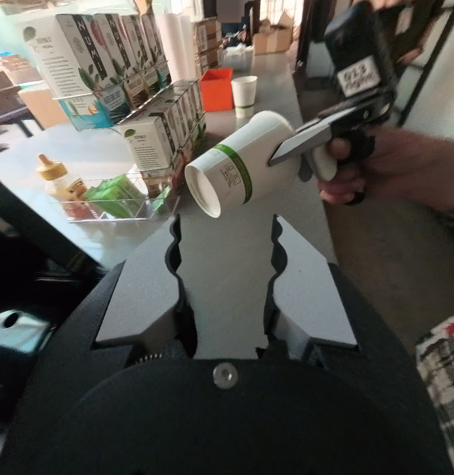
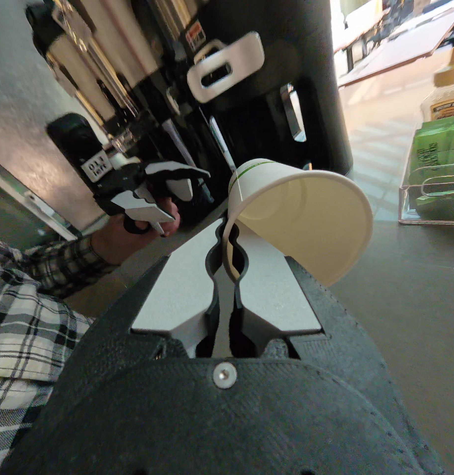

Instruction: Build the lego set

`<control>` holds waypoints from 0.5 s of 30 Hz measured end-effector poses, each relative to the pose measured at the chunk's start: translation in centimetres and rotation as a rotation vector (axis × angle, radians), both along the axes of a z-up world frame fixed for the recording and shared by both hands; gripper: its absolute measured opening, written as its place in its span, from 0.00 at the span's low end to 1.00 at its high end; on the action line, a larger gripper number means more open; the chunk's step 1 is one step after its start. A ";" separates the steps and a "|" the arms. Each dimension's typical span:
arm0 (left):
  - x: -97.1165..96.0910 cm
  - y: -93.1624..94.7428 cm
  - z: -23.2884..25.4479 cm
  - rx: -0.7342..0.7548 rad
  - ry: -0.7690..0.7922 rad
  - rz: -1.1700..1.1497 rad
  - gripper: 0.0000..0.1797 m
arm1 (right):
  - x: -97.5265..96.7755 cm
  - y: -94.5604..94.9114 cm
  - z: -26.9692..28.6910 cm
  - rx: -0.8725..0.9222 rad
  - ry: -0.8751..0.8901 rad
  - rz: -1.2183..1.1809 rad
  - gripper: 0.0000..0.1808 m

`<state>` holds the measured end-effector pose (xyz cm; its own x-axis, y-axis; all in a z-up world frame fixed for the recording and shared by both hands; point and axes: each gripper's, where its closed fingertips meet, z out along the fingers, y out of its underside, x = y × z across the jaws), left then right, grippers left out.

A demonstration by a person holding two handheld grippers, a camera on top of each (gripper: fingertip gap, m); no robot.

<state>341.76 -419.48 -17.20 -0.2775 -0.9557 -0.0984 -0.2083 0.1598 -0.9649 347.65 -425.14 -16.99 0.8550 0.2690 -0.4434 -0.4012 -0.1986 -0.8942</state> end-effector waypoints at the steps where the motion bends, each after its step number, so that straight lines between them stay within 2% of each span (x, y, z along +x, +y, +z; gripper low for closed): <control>1: 0.0 0.4 -0.3 0.052 0.012 0.033 0.42 | -0.3 0.5 -0.3 -0.027 -0.025 0.019 0.00; 6: 0.4 1.1 -1.7 0.278 0.070 0.106 0.49 | -2.0 2.7 -2.1 -0.175 -0.164 0.131 0.00; 13: 0.6 1.8 -5.0 0.303 0.230 0.085 0.54 | -4.8 4.5 -4.4 -0.329 -0.548 0.282 0.00; 15: 0.4 2.1 -6.4 0.285 0.287 0.064 0.52 | -5.9 4.8 -4.5 -0.353 -0.630 0.338 0.00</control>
